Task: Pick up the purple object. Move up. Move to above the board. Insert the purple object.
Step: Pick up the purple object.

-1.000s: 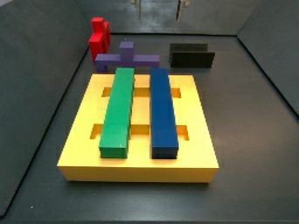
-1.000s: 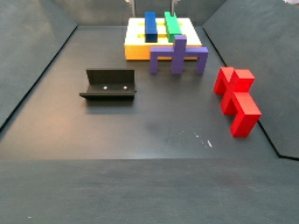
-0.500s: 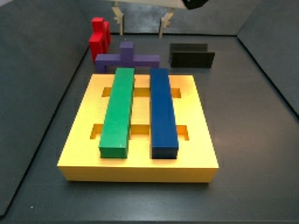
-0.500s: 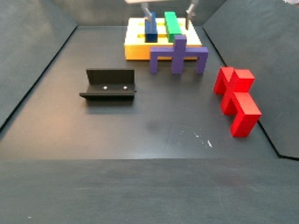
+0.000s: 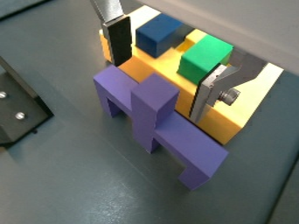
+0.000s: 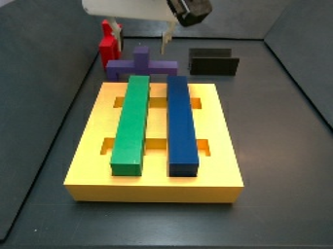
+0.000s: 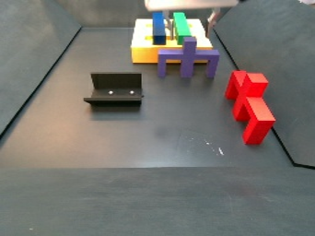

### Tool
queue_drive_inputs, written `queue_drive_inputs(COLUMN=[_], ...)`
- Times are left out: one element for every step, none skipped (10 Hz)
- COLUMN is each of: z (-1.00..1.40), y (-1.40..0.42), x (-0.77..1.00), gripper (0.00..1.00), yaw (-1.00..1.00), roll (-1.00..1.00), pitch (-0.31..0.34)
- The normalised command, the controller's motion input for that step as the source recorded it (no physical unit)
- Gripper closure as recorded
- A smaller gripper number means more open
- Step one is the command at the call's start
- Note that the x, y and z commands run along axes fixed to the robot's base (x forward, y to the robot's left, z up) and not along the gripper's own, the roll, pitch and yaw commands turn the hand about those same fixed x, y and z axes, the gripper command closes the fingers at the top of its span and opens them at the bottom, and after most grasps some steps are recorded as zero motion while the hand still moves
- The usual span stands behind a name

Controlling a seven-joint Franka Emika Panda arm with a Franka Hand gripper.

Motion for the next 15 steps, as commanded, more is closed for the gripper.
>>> queue_drive_inputs(z=[-0.34,-0.03,0.0,0.0,-0.05,-0.14,-0.14,-0.14,-0.09,-0.05,-0.1,-0.07,0.0,0.0,0.0], y=[0.0,0.05,0.02,0.01,0.03,0.16,0.16,0.13,-0.03,-0.08,-0.08,-0.11,0.0,0.0,0.0], x=[0.0,0.01,0.02,0.0,-0.01,0.0,0.0,0.01,0.0,0.01,0.0,0.0,0.0,0.0,0.0], gripper=[0.0,0.0,0.0,0.0,0.0,0.0,0.0,0.0,0.0,0.0,0.0,0.0,0.0,0.0,1.0], yaw=[0.04,0.0,0.0,0.0,0.01,0.0,0.0,0.0,0.0,0.0,0.0,0.0,-0.04,0.0,0.0], roll=[0.08,0.09,0.14,0.17,0.15,0.08,0.0,0.0,0.04,0.06,0.07,0.06,0.0,0.0,0.0], pitch=[0.0,0.0,0.031,0.013,0.0,0.011,0.044,0.067,0.01,0.019,0.029,0.019,0.043,0.0,0.0])
